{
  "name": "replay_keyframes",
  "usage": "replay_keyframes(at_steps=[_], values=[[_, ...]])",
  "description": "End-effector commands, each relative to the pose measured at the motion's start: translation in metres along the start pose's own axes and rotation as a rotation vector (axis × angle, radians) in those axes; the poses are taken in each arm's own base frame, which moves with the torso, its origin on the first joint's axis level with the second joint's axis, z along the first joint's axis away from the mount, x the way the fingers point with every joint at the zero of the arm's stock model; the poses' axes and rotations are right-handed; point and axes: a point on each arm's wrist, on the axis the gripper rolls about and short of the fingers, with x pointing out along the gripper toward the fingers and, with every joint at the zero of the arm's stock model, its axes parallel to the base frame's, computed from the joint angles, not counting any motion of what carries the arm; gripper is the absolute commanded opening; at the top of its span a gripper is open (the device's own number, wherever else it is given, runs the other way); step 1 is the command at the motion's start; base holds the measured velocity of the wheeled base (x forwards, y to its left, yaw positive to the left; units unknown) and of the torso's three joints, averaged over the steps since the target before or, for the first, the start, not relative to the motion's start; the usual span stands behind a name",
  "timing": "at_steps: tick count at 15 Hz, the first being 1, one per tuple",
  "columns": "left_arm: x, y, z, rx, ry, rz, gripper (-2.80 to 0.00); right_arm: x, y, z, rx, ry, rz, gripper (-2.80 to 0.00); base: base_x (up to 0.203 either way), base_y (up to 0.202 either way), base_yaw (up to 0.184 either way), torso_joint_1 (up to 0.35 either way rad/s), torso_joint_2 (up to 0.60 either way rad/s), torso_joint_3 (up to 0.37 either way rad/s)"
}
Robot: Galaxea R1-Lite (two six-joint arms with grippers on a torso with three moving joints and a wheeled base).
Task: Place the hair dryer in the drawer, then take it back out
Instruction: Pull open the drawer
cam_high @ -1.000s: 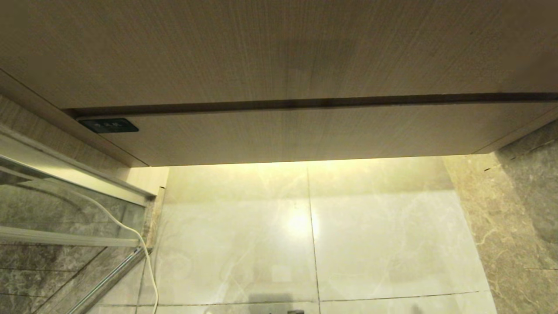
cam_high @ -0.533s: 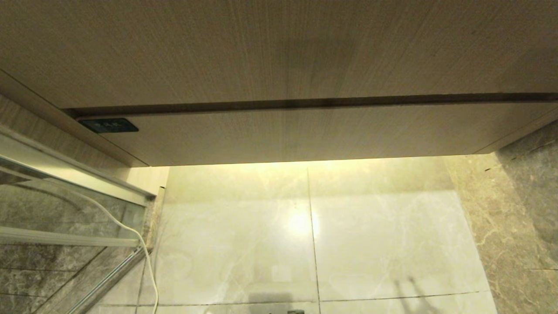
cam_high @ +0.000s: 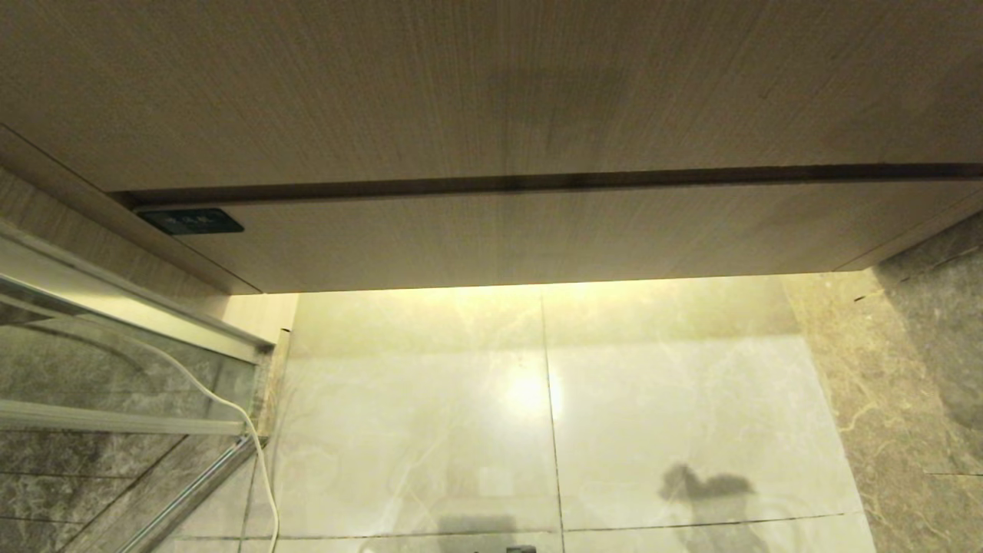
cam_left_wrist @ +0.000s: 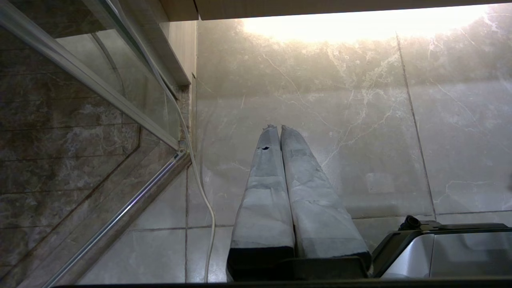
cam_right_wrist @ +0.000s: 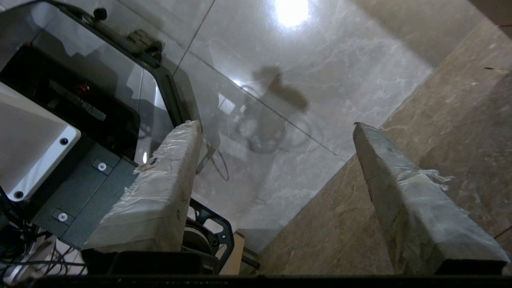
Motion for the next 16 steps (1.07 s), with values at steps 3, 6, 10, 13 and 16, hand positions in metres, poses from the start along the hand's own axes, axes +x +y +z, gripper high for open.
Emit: replay_keyframes(at_steps=[3, 6, 10, 13, 16], values=[[0.000, 0.000, 0.000, 0.000, 0.001, 0.000, -2.80, 0.019, -0.006, 0.007, -0.003, 0.072, 0.042, 0.00, 0.000, 0.000, 0.000, 0.000, 0.00, 0.000], [0.000, 0.000, 0.000, 0.000, 0.002, 0.000, -2.80, 0.050, -0.005, 0.011, -0.040, 0.082, 0.095, 0.00, 0.000, 0.000, 0.000, 0.000, 0.00, 0.000], [0.000, 0.000, 0.000, 0.000, 0.001, 0.000, -2.80, 0.099, 0.008, 0.011, -0.114, 0.115, 0.148, 0.00, 0.000, 0.000, 0.000, 0.000, 0.00, 0.000], [0.000, 0.000, 0.000, 0.000, 0.001, 0.000, -2.80, 0.125, 0.025, 0.029, -0.255, 0.095, -0.156, 0.00, 0.000, 0.000, 0.000, 0.000, 0.00, 0.000], [0.000, 0.000, 0.000, 0.000, 0.001, 0.000, -2.80, 0.132, 0.029, 0.032, -0.268, 0.086, -0.195, 0.00, 0.000, 0.000, 0.000, 0.000, 0.00, 0.000]])
